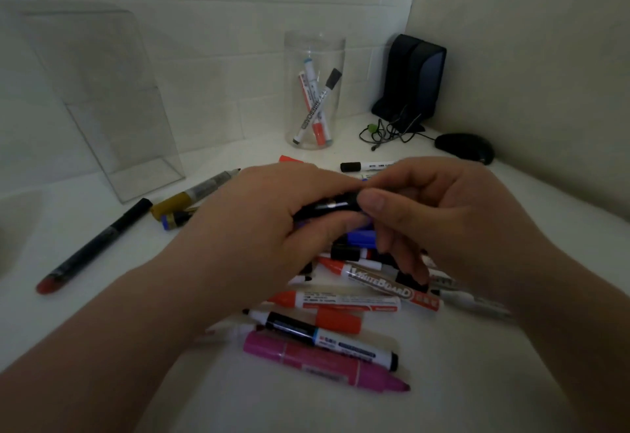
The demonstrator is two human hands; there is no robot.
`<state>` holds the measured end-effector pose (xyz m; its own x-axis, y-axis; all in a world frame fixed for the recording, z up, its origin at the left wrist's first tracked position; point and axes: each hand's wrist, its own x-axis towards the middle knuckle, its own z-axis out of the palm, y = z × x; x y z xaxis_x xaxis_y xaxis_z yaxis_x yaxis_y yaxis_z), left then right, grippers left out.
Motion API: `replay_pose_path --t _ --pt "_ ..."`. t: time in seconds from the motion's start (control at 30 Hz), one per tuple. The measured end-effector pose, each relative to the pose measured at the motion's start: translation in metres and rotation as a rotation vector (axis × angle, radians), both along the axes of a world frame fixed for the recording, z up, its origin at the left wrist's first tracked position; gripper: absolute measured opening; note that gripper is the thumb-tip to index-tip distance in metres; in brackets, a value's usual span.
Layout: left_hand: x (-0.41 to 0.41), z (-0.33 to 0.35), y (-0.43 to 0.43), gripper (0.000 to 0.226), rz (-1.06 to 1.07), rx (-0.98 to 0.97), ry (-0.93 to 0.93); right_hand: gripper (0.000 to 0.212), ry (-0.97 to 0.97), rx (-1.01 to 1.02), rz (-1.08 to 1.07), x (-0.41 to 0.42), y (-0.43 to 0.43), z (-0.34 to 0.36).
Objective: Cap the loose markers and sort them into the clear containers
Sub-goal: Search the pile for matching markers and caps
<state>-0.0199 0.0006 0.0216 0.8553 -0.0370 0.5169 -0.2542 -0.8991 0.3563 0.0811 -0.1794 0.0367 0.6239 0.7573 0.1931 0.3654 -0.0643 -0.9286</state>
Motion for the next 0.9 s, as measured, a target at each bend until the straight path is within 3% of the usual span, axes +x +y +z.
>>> replay_pose_path --t 0.07,0.2,0.37,0.53,0.67,0.77,0.9 --pt "0.001 -0.002 0.001 0.033 0.040 -0.074 0.007 0.035 -0.035 0.021 -0.039 0.008 -0.004 -0.001" --pt "0.004 -0.010 0.008 0.038 0.092 -0.168 0.024 0.038 -0.155 -0.042 -0.118 0.025 -0.015 0.004" --pt "0.006 -0.016 0.008 0.046 0.106 -0.112 0.033 0.012 -0.422 -0.619 -0.076 0.044 -0.025 0.005" --pt "0.003 -0.012 0.005 0.027 0.080 -0.119 -0.023 0.007 -0.451 -0.905 0.081 0.046 -0.027 0.003" --pt "0.005 -0.013 -0.001 0.008 0.149 -0.258 -0.065 0.008 -0.505 -0.978 0.159 0.046 -0.028 -0.001" --pt "0.007 -0.015 0.000 0.002 0.216 -0.351 0.028 0.017 -0.492 -0.981 0.190 0.046 -0.027 -0.001" --pt "0.005 -0.014 0.000 0.016 0.197 -0.385 0.118 0.021 -0.481 -0.978 0.189 0.045 -0.027 -0.002"
